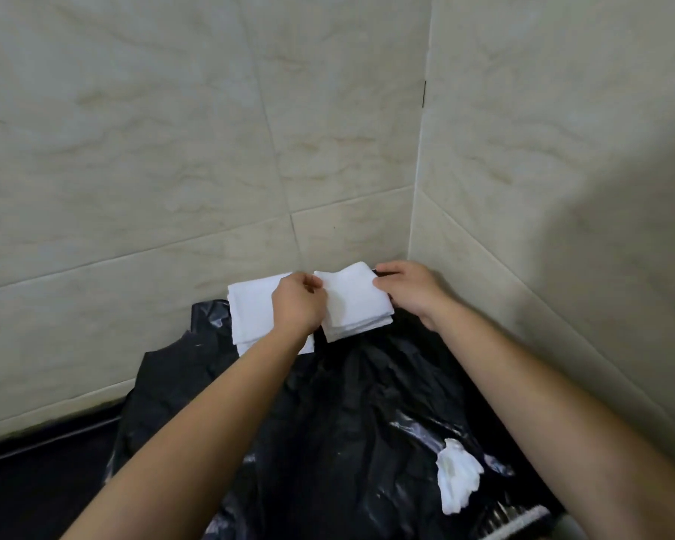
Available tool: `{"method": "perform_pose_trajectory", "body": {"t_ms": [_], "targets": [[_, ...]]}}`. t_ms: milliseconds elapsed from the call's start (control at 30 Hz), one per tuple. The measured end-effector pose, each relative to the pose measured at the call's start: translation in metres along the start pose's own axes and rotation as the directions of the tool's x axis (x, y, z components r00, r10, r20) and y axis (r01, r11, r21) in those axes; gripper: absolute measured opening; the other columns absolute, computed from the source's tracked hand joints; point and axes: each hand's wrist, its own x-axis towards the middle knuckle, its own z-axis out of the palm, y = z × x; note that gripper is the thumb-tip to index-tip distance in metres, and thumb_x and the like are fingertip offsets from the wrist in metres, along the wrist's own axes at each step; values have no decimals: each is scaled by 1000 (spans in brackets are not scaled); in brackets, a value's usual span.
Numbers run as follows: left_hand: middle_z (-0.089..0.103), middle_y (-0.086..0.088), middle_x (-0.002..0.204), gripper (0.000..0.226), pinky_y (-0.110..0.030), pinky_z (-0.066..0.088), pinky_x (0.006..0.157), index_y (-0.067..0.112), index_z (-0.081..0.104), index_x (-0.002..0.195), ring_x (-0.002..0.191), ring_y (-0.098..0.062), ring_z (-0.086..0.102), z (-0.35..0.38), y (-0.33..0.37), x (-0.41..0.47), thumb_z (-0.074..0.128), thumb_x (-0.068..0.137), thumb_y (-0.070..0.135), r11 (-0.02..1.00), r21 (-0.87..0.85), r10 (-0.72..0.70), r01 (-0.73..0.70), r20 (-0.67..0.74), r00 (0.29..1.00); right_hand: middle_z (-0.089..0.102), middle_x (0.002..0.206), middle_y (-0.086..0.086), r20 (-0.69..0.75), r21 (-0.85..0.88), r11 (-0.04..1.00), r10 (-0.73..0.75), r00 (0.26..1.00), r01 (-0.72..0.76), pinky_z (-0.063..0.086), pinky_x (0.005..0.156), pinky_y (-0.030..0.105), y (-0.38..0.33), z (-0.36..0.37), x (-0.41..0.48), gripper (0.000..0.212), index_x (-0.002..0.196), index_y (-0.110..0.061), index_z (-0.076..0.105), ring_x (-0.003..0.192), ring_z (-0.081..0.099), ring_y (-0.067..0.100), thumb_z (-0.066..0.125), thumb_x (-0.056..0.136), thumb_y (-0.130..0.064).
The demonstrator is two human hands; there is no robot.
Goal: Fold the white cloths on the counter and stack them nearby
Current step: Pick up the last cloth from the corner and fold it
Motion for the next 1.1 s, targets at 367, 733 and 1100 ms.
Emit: {"method": "perform_pose_trajectory", "body": {"t_ms": [367,733,1100], "targets": [[59,-16,130,45,-33,48,93,3,52,134,119,-33,56,12,-4,7,55,90,11,909,408,31,-86,138,990,75,106,2,18,-252,965,-62,998,65,53,94,35,20,3,21,39,125,-18,64,102,68,18,68,87,-20],[58,-21,128,33,-31,41,90,-3,54,124,118,-34,54,10,-1,-6,50,96,15,860,499,-20,-107,242,970,59,119,8,124,-595,763,-222,967,252,48,99,39,19,2,0,37,132,-20,62,107,62,27,58,96,-27],[67,-12,120,40,-41,47,87,9,58,129,108,-35,61,-135,-37,-85,50,99,35,745,599,451,-294,-128,883,55,132,7,170,-646,575,-531,830,501,46,97,39,-63,64,-57,39,132,-18,59,121,55,27,45,102,-38]]}}
